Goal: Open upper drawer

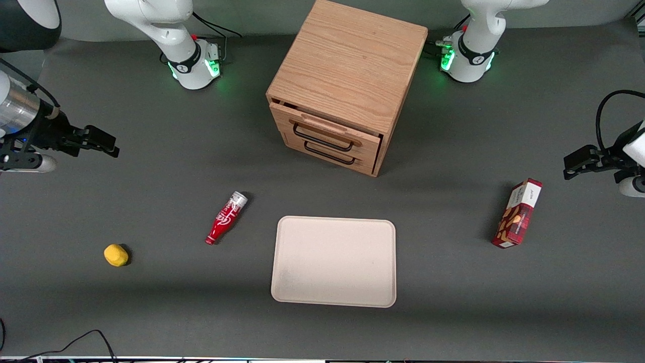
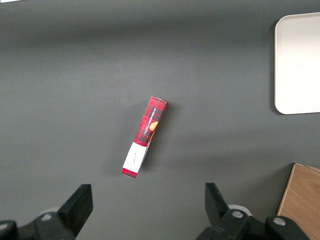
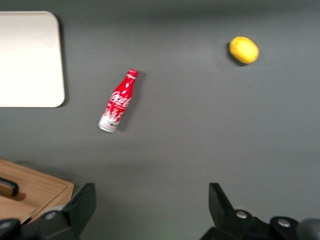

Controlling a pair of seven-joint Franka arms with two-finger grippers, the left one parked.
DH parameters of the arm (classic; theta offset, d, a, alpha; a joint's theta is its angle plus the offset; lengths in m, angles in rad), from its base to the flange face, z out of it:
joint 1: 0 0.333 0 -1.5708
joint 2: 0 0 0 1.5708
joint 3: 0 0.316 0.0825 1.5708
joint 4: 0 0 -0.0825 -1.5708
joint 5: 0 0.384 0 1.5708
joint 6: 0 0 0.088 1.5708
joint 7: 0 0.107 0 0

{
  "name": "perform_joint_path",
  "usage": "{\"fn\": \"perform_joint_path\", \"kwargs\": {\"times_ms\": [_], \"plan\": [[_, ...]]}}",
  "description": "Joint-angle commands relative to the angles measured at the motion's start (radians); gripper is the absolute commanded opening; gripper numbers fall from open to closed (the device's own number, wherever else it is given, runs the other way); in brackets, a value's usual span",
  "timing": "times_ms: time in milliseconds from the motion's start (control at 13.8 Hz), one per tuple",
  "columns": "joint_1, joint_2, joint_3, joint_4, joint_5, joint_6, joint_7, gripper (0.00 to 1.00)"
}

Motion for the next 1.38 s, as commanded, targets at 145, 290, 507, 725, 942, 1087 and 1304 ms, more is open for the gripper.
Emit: {"fn": "perform_joint_path", "kwargs": {"times_ms": [145, 290, 507, 725, 942, 1087, 1304], "plan": [[0.006, 0.136, 0.205, 0.127, 0.083, -0.005, -0.236, 1.00], [0.029, 0.241, 0.298, 0.193, 0.121, -0.004, -0.362, 1.00], [0.078, 0.422, 0.423, 0.308, 0.120, 0.016, -0.380, 1.00], [0.125, 0.513, 0.498, 0.311, 0.103, 0.099, -0.407, 1.00], [0.171, 0.582, 0.541, 0.307, 0.013, 0.177, -0.404, 1.00], [0.199, 0.613, 0.541, 0.304, -0.013, 0.196, -0.406, 1.00], [0.231, 0.624, 0.543, 0.278, -0.061, 0.220, -0.397, 1.00]]}}
